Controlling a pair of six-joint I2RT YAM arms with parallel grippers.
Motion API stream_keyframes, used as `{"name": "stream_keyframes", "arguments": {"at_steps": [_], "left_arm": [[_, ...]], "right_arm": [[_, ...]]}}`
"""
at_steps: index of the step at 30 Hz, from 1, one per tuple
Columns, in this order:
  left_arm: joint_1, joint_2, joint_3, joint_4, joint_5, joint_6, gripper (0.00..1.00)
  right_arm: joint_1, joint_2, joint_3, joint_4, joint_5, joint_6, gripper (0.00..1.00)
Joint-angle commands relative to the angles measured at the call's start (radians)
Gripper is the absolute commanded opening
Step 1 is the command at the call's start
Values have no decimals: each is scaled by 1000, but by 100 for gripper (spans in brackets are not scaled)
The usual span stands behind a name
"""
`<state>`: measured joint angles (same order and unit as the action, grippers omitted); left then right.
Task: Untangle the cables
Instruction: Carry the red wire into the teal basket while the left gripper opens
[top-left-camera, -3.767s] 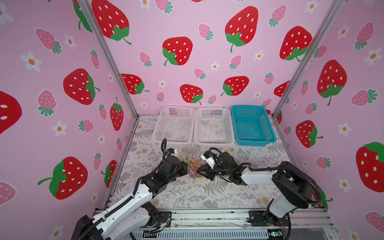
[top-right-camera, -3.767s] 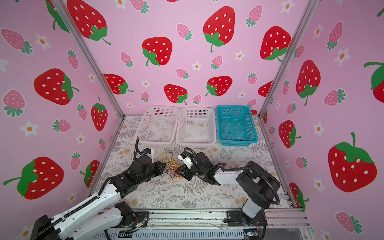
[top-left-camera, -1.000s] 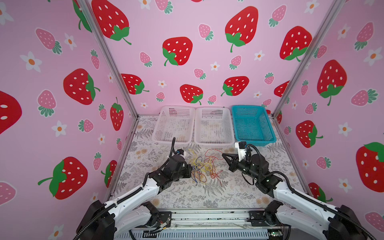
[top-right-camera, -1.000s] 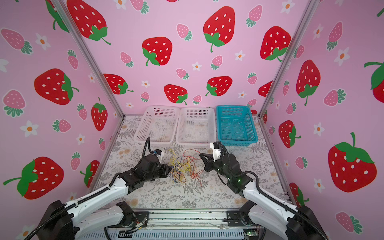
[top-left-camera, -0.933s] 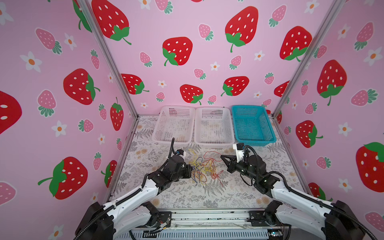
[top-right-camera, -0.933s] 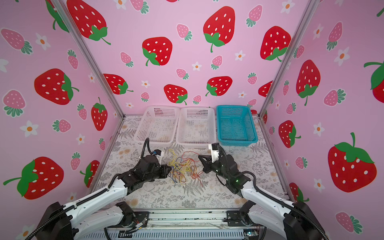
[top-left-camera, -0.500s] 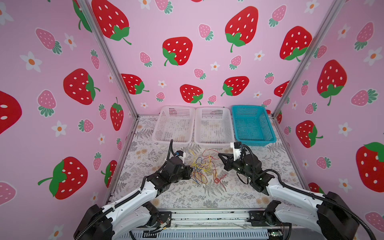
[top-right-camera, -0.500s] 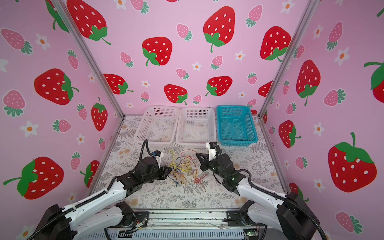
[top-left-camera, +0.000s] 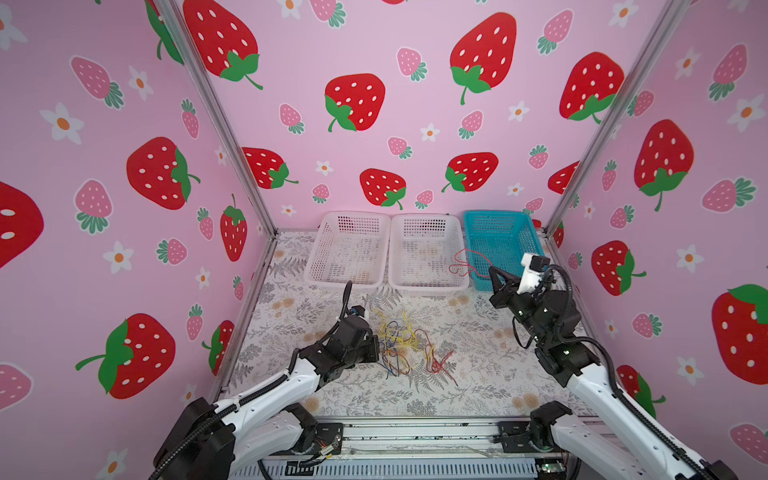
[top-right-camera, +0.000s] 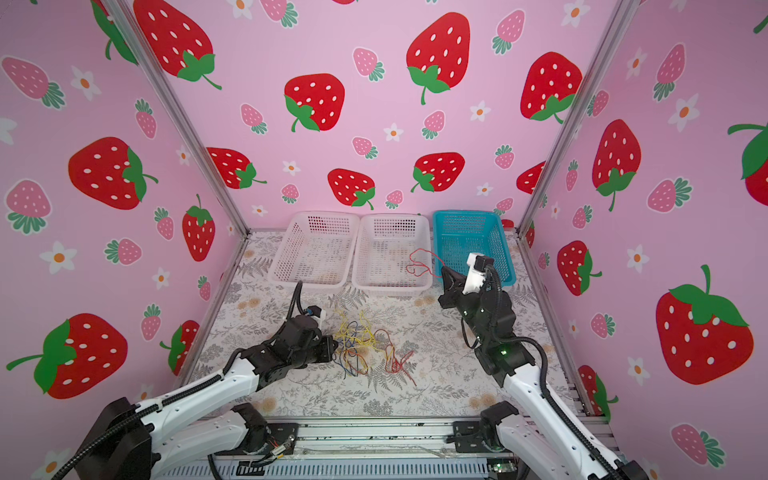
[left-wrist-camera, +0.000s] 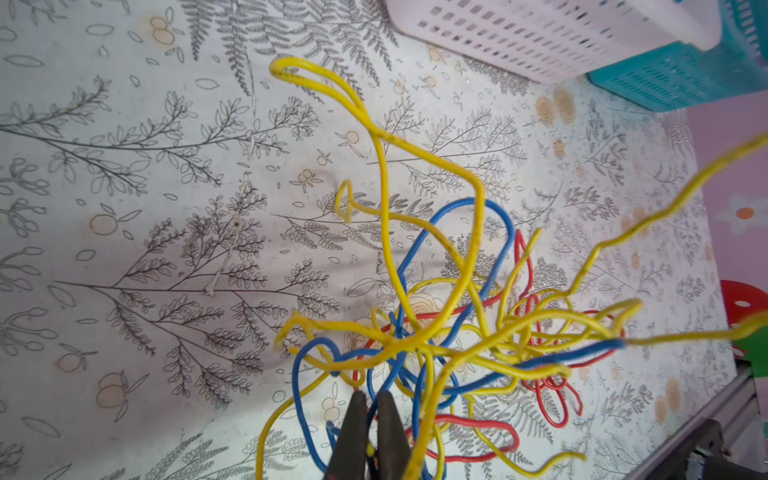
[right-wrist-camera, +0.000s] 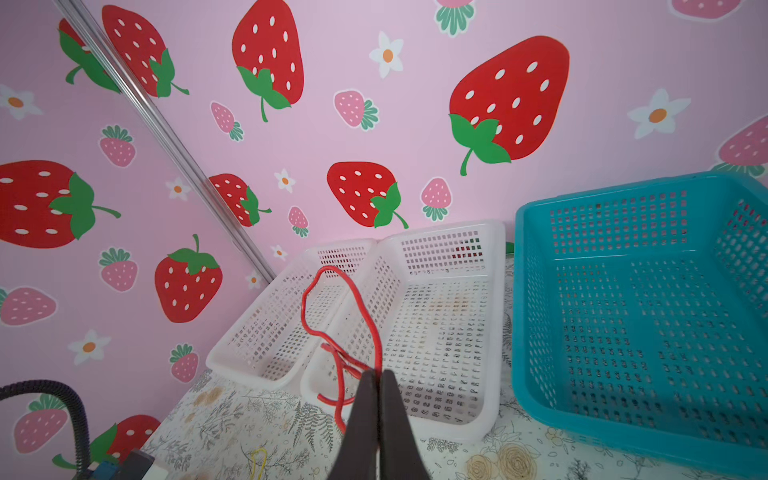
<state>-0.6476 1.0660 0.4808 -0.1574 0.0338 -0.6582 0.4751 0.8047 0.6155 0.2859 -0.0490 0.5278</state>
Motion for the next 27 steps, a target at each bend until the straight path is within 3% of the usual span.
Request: {"name": "stream_keyframes", "arguments": {"at_steps": [1, 11, 16, 17, 22, 27], "left_arm": [[3, 12, 13, -20, -13, -13, 0], [3, 70, 131, 5, 40, -17, 0], [1, 159, 197, 36, 94, -20, 5], [0, 172, 209, 34, 97, -19, 11], [0, 172, 257, 5, 97, -10, 22], [0, 142, 308, -64, 98, 18, 37]], "right_arm": [[-15, -16, 18, -49, -68, 12, 0], [-16, -36, -15, -50, -112, -9, 0], [-16, -42, -7, -67, -117, -15, 0], [-16, -44, -2, -71, -116, -17, 0], [-17, -47, 15, -103, -87, -27, 0], [-31, -7, 53, -160, 43, -1, 0]]}}
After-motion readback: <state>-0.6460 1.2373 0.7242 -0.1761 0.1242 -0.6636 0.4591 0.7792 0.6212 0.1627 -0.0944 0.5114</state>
